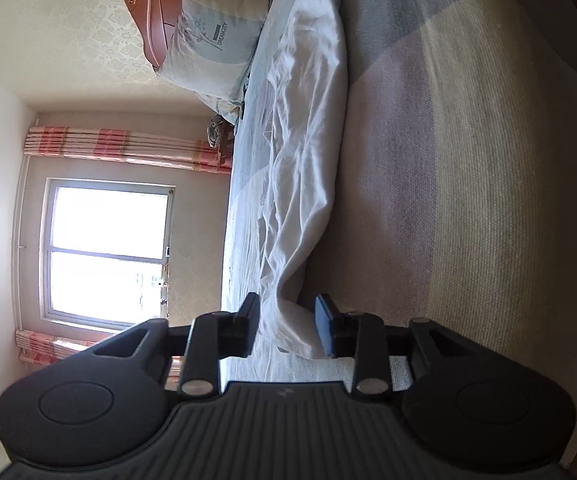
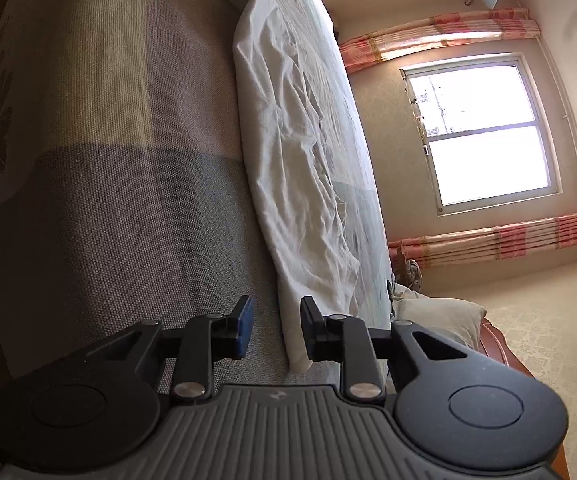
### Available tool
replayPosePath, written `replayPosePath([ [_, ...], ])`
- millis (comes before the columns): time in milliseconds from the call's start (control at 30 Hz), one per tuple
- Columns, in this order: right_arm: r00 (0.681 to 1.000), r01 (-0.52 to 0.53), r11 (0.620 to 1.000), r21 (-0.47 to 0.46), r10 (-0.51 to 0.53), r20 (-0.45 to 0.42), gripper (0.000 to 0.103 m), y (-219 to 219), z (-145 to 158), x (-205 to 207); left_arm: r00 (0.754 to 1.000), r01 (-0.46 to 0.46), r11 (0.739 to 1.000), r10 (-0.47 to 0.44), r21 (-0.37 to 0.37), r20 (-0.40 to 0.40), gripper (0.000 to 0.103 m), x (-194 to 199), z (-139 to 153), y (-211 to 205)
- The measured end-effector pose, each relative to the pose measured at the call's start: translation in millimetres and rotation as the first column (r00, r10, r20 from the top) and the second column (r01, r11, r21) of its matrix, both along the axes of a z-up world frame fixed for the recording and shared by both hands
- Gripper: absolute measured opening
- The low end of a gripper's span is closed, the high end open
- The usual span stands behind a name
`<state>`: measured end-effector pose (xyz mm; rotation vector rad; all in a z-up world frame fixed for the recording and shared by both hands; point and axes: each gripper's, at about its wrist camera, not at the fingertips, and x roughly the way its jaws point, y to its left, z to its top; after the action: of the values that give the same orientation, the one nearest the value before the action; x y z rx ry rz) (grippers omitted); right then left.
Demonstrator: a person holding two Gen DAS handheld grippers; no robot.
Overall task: Fold clothes
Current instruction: 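Close both grippers on the folded edge of the sweatshirt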
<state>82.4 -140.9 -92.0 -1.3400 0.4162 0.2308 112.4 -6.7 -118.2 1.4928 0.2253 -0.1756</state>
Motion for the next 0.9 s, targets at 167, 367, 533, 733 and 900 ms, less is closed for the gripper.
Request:
replayPosePath([
  [167, 0.999, 0.023, 0.999, 0.025, -0.022, -0.027, 0.048, -8, -2, 24, 1.0, 0.015, 1.0, -0.015, 0.008, -0.022, 0.065, 24, -1, -3],
  [367, 0.998, 0.026, 0.997, 0.074, -0.021, -0.066, 0.048, -16, -1, 58, 0.999, 0.031, 0.999, -0.03, 0.021, -0.046, 0.064, 55, -2, -7],
  [533, 0.998, -0.009, 0.998, 0.057, 0.013, -0.064, 0.049, -10, -5, 87, 0.997, 0.032, 0.999, -0.029, 0.034, -0.07, 0.063, 77, -4, -6],
  [733, 0.995, -0.057, 0.998, 0.029, 0.059, -0.075, 0.058, -17, -3, 98, 0.993, 0.005, 1.0, -0.003, 0.009, -0.118, 0.064, 85, 1, 3],
  [900, 0.996, -0.061, 0.996, -0.069, 0.056, -0.075, 0.065, -24, -5, 94, 0.991, -0.008, 1.0, 0.006, -0.011, -0.132, 0.063, 88, 4, 1],
])
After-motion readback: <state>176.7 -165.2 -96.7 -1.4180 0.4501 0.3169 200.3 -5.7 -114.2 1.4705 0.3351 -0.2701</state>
